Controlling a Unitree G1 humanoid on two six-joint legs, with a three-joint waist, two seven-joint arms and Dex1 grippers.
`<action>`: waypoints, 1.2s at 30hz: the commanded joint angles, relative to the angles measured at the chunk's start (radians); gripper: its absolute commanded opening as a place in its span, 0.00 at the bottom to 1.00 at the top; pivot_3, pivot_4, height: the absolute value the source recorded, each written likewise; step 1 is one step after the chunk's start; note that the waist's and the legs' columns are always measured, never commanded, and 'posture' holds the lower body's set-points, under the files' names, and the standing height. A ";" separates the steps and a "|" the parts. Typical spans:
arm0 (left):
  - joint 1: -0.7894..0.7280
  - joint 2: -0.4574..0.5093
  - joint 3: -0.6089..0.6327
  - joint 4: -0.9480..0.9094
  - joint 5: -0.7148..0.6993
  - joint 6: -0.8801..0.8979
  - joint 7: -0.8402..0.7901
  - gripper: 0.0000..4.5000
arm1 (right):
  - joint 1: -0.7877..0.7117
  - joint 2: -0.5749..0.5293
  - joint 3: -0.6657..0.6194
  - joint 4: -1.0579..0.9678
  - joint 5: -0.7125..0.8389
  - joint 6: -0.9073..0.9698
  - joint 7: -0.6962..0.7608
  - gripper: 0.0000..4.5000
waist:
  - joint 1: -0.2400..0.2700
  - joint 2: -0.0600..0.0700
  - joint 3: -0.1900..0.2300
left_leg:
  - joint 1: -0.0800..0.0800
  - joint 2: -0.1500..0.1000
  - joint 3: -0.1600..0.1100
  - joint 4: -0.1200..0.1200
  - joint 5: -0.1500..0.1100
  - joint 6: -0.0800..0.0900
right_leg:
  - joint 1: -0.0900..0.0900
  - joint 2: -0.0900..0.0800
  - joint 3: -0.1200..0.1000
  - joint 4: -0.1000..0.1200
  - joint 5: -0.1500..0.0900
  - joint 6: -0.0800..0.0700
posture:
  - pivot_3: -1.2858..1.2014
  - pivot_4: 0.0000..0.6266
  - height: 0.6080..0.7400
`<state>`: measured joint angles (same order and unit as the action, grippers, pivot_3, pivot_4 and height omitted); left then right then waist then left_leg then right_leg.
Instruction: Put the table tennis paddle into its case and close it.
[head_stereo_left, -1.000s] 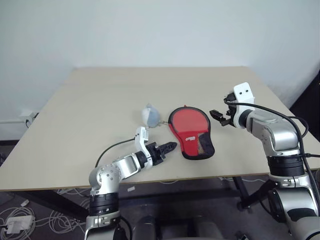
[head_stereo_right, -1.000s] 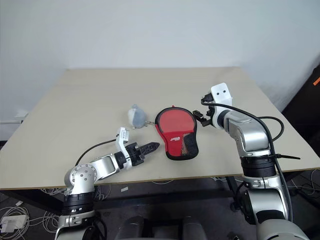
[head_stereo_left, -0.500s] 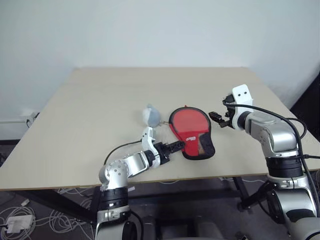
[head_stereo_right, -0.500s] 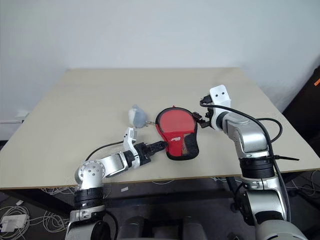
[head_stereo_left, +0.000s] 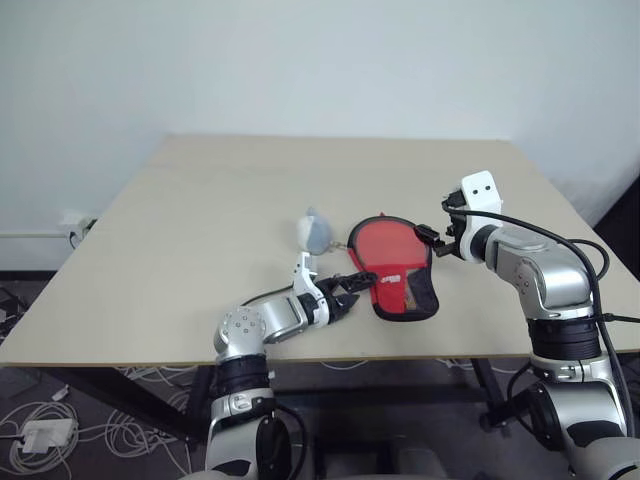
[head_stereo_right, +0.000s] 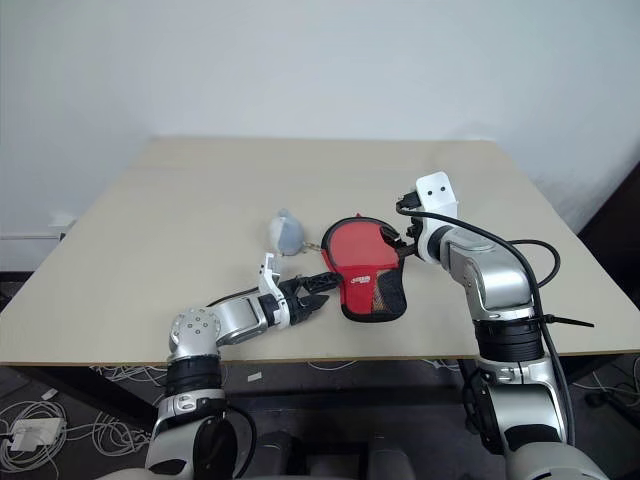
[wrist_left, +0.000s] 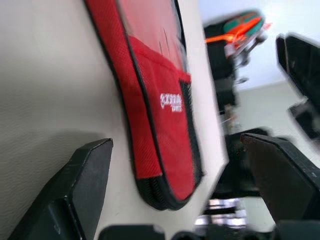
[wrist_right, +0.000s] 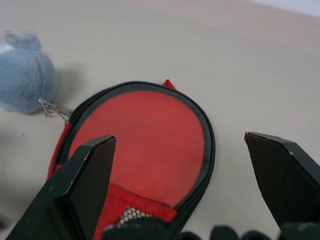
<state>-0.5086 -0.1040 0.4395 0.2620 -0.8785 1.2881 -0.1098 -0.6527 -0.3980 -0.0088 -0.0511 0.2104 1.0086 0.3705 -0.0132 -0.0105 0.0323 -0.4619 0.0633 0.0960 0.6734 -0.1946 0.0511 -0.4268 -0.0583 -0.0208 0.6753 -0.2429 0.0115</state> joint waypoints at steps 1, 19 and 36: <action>-0.013 0.006 -0.053 0.073 0.043 0.025 0.007 0.99 | -0.007 0.007 -0.020 -0.049 0.012 0.002 -0.011 1.00 | 0.001 0.001 0.000 | 0.000 0.000 0.000 0.000 0.000 0.000 | 0.000 -0.001 0.000 0.000 0.000 0.000 | 0.52 0.00 0.68; -0.116 0.024 -0.123 0.222 0.068 -0.007 -0.182 0.99 | 0.012 0.032 -0.010 -0.084 0.022 0.029 -0.022 1.00 | 0.017 0.004 -0.003 | 0.000 -0.004 -0.001 0.000 0.000 0.006 | 0.001 -0.013 -0.006 0.000 -0.002 0.000 | 0.52 0.00 0.68; -0.195 -0.014 -0.113 0.377 0.122 -0.109 -0.240 0.99 | 0.029 0.044 -0.005 -0.111 0.031 0.052 -0.036 1.00 | 0.017 0.004 -0.002 | -0.001 -0.003 -0.002 0.000 -0.001 0.006 | 0.001 -0.014 -0.007 0.000 -0.003 0.001 | 0.52 0.00 0.68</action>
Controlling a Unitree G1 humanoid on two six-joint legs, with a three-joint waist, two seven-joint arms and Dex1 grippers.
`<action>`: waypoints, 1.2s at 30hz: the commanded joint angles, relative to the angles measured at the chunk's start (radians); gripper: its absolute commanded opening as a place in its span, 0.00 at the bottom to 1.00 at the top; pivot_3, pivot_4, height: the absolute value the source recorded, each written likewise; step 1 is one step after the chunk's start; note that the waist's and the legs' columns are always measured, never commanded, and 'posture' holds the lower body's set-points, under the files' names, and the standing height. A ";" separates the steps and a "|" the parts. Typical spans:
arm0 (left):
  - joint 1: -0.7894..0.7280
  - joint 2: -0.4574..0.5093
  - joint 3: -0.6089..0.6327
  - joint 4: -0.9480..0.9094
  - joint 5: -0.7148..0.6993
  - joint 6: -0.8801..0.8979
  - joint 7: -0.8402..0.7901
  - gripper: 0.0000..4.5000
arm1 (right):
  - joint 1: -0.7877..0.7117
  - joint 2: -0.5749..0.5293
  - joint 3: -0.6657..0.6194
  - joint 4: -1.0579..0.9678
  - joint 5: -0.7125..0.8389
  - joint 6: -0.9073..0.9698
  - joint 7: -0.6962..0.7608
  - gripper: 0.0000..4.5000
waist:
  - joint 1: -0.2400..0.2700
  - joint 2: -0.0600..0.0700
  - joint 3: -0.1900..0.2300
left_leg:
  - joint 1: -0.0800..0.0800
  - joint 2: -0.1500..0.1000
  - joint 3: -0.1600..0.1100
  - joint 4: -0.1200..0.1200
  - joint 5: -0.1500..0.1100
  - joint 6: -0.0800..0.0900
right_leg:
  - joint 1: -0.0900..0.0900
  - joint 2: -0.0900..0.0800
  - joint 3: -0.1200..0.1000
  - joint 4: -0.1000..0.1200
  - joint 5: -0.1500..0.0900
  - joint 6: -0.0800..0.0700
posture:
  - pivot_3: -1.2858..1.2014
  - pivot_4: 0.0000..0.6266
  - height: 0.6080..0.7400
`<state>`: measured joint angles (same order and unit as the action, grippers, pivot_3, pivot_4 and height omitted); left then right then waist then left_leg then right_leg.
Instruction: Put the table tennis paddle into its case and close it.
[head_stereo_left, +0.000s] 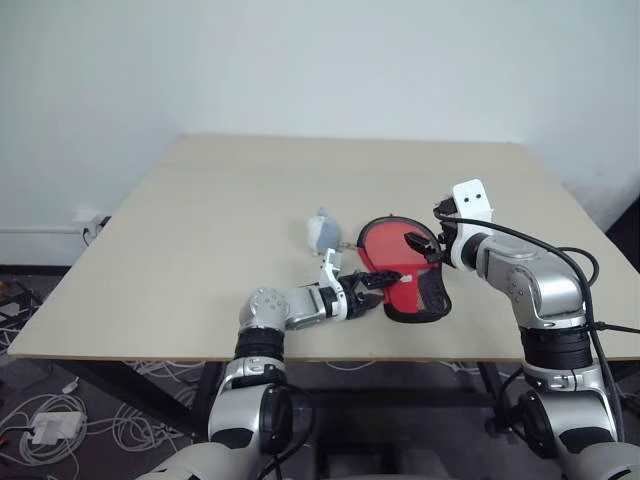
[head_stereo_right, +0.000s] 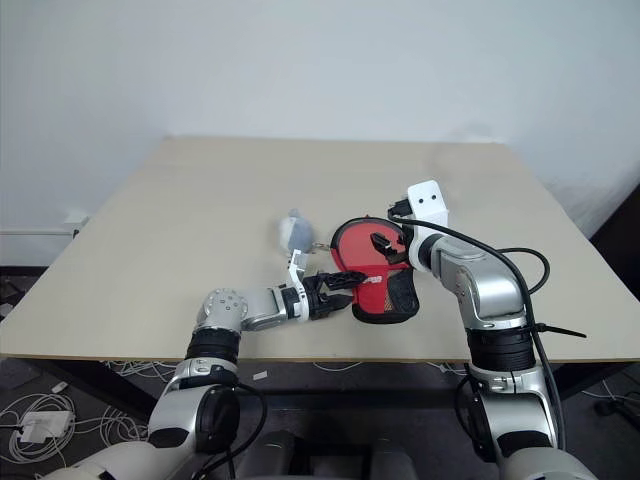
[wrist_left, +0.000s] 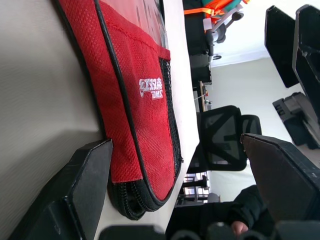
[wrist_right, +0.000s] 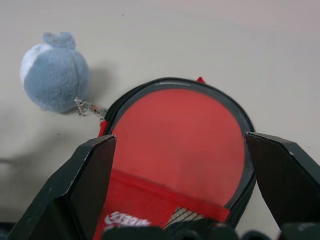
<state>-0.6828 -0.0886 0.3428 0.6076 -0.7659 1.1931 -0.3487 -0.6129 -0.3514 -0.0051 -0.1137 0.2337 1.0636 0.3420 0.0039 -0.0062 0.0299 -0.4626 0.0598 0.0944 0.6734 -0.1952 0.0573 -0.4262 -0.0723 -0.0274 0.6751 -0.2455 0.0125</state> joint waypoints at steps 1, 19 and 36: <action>-0.023 -0.030 -0.015 0.036 0.012 -0.016 0.000 0.99 | -0.011 -0.001 -0.009 -0.049 0.007 -0.002 -0.007 1.00 | 0.000 0.000 0.000 | 0.000 0.000 0.000 0.000 0.000 0.000 | 0.000 0.000 0.000 0.000 0.000 0.000 | 0.52 0.00 0.68; 0.012 0.015 -0.042 0.058 0.104 0.090 0.167 0.86 | -0.017 -0.008 -0.028 -0.044 0.005 0.005 -0.022 1.00 | -0.005 0.000 0.000 | 0.000 0.001 -0.001 -0.001 0.000 0.000 | 0.000 0.000 0.000 0.000 0.000 0.000 | 0.52 0.00 0.68; 0.038 -0.008 -0.025 0.037 0.134 0.127 0.277 0.01 | -0.042 -0.003 -0.046 -0.038 0.007 0.023 -0.031 1.00 | -0.011 0.007 -0.008 | 0.013 0.000 0.001 -0.011 -0.001 0.000 | 0.004 0.001 0.008 -0.002 -0.004 0.007 | 0.52 0.00 0.68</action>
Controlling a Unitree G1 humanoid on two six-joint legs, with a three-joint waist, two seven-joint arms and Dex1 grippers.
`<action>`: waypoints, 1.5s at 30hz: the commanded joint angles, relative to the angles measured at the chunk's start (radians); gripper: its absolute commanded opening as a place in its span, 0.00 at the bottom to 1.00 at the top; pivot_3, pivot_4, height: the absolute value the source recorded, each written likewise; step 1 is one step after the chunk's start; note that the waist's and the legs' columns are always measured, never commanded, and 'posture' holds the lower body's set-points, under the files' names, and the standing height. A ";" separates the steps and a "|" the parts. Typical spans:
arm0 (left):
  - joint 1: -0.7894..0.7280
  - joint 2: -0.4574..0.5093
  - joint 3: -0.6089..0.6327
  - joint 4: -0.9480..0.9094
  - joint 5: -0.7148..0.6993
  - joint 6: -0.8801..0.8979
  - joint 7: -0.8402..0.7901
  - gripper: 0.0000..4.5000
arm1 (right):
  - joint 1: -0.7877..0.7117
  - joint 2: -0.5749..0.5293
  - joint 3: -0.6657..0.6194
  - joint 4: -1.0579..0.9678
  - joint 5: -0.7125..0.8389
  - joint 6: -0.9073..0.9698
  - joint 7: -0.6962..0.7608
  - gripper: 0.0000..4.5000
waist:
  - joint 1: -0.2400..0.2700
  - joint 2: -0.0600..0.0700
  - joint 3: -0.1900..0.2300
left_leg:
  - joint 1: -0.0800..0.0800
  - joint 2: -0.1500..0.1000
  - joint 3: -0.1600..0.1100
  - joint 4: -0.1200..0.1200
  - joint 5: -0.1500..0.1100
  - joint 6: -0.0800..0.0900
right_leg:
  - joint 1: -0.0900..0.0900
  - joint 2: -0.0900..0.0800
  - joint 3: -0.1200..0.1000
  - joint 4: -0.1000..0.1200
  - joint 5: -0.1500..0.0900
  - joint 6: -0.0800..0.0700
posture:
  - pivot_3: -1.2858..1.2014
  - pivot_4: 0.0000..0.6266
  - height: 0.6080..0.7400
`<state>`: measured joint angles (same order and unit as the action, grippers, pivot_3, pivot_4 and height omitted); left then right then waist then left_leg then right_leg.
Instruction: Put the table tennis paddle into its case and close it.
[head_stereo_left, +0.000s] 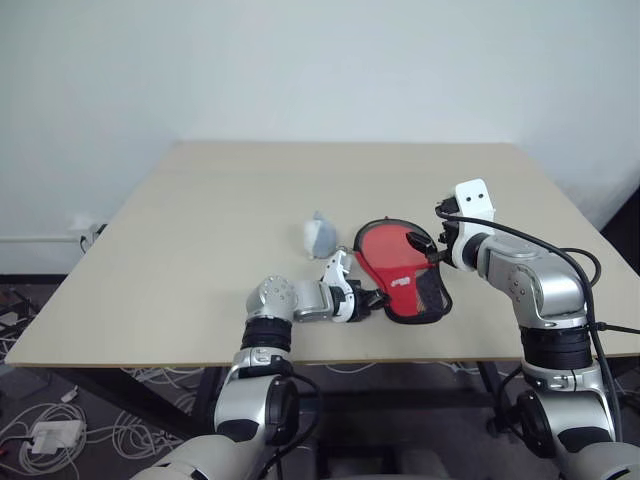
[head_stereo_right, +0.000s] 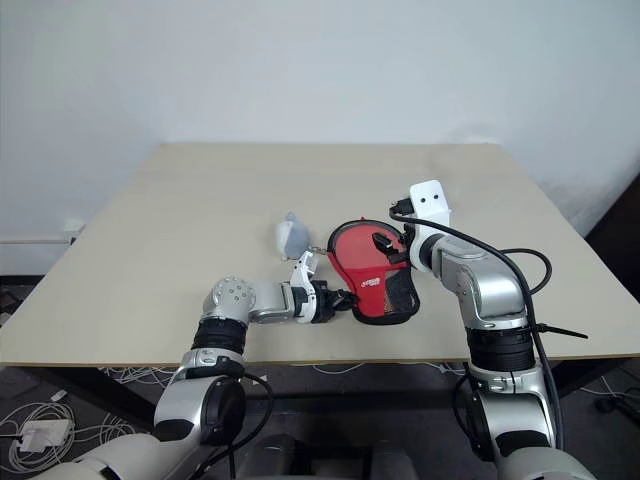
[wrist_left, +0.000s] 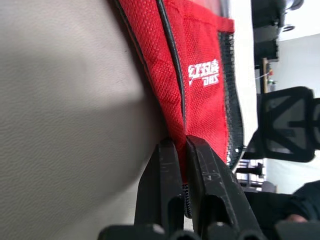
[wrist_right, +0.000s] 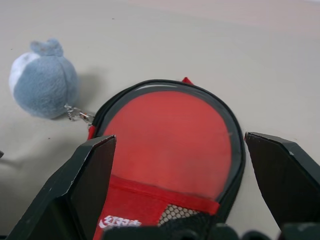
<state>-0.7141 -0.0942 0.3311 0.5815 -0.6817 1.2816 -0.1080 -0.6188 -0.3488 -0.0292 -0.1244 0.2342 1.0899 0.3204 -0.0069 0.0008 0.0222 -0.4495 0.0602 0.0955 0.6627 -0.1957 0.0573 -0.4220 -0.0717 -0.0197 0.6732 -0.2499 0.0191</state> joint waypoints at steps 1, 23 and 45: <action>0.072 -0.003 -0.011 0.056 0.050 0.038 0.039 0.01 | -0.037 -0.006 -0.022 -0.027 0.007 -0.003 -0.010 1.00 | -0.001 0.000 0.000 | 0.001 0.000 0.000 -0.001 0.000 0.000 | 0.001 0.000 0.001 0.000 0.000 0.000 | 0.52 0.00 0.68; 0.486 0.232 -0.043 -0.653 -0.717 0.333 0.477 0.01 | -0.063 -0.049 -0.011 0.067 -0.006 -0.066 0.004 1.00 | -0.048 -0.001 0.001 | 0.004 0.007 0.000 -0.002 -0.006 -0.006 | -0.002 0.016 0.009 0.004 -0.004 -0.008 | 0.52 0.00 0.68; 0.576 0.526 -0.486 -0.826 -1.291 -0.196 0.836 0.12 | -0.057 -0.008 -0.001 0.054 -0.005 -0.064 -0.007 1.00 | -0.011 -0.002 0.001 | 0.003 -0.003 0.002 0.000 -0.008 -0.005 | -0.002 0.002 0.006 0.003 -0.005 -0.010 | 0.52 0.00 0.68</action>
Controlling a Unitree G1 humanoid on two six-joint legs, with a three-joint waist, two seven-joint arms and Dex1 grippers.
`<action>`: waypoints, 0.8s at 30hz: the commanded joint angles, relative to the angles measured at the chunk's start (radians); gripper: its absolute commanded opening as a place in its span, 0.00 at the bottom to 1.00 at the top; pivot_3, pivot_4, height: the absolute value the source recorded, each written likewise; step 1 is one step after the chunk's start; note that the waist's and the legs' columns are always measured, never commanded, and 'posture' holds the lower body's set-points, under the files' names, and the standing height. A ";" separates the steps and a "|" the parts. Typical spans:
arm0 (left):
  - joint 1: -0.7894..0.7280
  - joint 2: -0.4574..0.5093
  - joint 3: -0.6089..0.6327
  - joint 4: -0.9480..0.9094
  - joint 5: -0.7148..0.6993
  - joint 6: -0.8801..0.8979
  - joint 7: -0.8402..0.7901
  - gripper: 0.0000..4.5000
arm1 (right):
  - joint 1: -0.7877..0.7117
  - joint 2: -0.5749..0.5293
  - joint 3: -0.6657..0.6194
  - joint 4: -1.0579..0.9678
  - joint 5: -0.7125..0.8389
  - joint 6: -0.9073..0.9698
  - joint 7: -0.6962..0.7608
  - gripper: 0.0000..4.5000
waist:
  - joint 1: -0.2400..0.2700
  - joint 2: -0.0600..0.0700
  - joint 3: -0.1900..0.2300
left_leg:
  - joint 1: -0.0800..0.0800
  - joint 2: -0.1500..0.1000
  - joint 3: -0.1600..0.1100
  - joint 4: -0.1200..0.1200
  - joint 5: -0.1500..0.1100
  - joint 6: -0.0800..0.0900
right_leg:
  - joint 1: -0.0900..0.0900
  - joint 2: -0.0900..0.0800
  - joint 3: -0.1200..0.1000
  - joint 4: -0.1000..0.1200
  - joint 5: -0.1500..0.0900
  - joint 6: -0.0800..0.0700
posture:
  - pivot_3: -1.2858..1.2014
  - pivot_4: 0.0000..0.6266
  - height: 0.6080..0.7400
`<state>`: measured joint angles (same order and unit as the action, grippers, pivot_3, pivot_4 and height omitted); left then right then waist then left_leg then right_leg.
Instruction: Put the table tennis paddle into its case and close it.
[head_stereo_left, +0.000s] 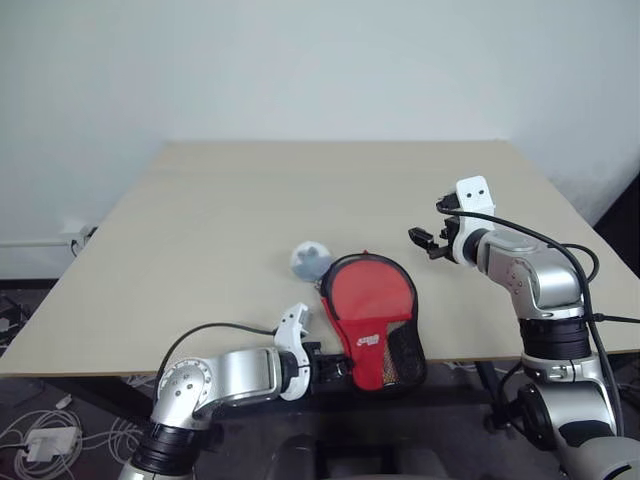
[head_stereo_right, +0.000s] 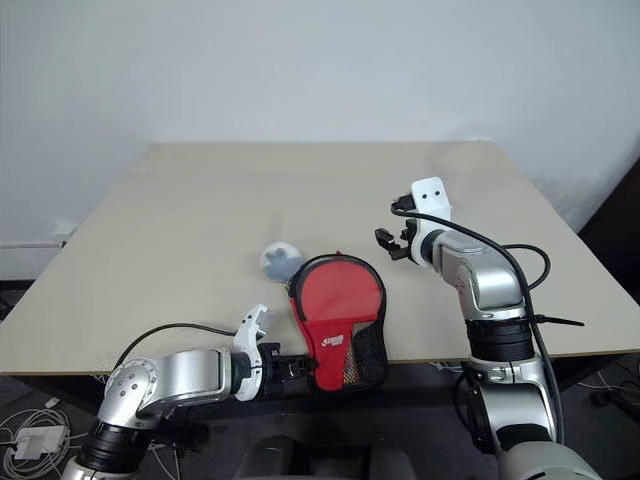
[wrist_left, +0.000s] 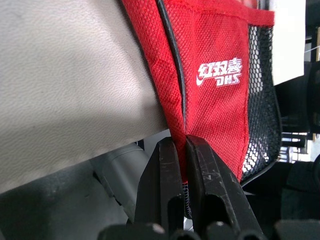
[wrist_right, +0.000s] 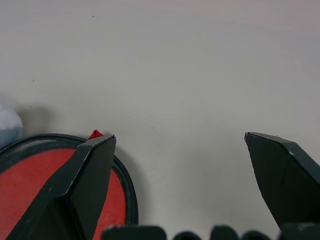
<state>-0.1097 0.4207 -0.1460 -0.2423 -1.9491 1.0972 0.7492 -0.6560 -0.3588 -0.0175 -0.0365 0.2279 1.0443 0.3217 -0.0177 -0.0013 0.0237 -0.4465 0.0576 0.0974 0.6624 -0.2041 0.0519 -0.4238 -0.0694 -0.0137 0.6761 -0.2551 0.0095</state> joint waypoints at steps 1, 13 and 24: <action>-0.032 0.019 -0.010 0.000 -0.023 -0.009 -0.027 0.16 | -0.019 0.002 -0.013 -0.035 0.001 -0.018 -0.008 1.00 | 0.000 0.000 0.000 | 0.000 -0.001 0.000 0.000 0.000 0.000 | 0.000 0.000 0.000 0.000 0.000 0.000 | 0.52 0.00 0.68; -0.079 0.337 0.054 -0.023 -0.023 0.104 -0.323 1.00 | 0.012 -0.024 0.006 -0.073 0.024 -0.004 0.045 1.00 | -0.005 0.000 0.003 | 0.000 -0.002 0.000 -0.002 0.000 -0.001 | -0.002 0.000 -0.001 0.000 -0.001 0.002 | 0.52 0.00 0.68; -0.250 0.500 0.122 -0.006 0.689 -0.106 -0.922 1.00 | 0.092 -0.022 0.132 -0.191 0.053 0.001 0.122 1.00 | -0.005 0.001 0.009 | -0.001 0.003 0.009 -0.009 0.001 -0.003 | -0.004 -0.001 -0.001 -0.003 0.000 0.001 | 0.52 0.00 0.68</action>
<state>-0.3345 0.9222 -0.0546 -0.2569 -1.3879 1.0813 -0.0832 -0.5612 -0.3747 0.1093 -0.1864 0.2736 1.0616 0.4353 -0.0222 -0.0004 0.0328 -0.4473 0.0598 0.1065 0.6515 -0.2022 0.0481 -0.4280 -0.0704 -0.0151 0.6720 -0.2554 0.0099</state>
